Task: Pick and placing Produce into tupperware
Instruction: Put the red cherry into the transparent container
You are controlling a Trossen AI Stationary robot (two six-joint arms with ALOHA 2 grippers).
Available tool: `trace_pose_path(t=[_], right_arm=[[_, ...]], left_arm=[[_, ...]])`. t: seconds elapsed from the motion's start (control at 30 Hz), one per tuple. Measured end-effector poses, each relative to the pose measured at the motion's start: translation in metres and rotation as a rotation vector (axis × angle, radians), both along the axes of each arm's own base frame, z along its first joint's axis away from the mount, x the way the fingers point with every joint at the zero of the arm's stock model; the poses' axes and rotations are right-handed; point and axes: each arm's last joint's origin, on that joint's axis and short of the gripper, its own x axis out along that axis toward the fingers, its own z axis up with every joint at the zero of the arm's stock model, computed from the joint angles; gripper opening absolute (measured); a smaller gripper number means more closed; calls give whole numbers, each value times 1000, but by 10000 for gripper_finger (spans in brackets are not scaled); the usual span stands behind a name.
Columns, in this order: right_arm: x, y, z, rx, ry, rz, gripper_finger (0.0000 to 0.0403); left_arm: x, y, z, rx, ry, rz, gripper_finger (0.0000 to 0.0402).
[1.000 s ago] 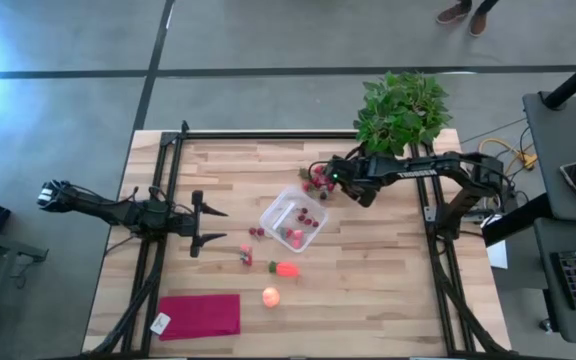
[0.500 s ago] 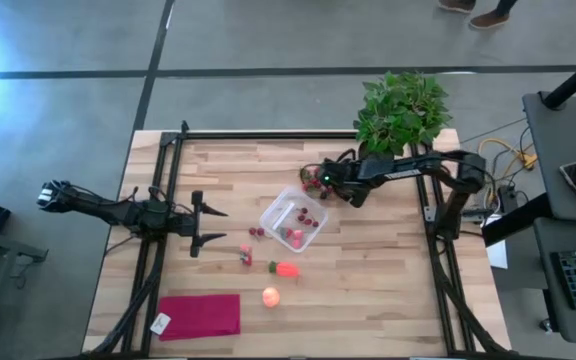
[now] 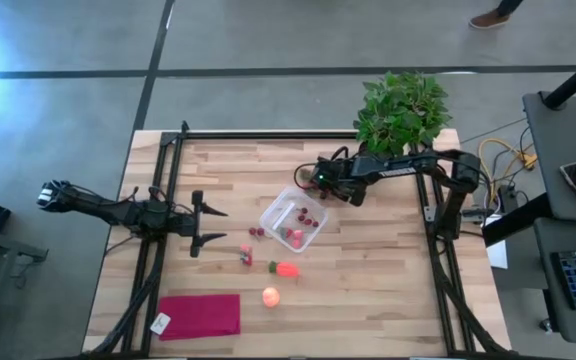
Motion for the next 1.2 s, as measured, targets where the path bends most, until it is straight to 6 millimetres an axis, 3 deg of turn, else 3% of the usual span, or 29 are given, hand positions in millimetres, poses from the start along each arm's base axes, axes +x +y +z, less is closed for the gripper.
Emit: trace_pose_path(t=[0.3, 0.6, 0.83, 1.2], right_arm=[[-3, -8, -1, -15, 2, -30, 143], [1, -11, -13, 0, 17, -26, 135], [4, -13, -9, -14, 20, -1, 131], [6, -11, -3, -10, 10, 20, 79]], left_arm=[[0, 0, 0, 0, 0, 0, 247], [0, 0, 0, 0, -2, 0, 247], [0, 0, 0, 0, 0, 0, 247], [0, 0, 0, 0, 0, 0, 247]])
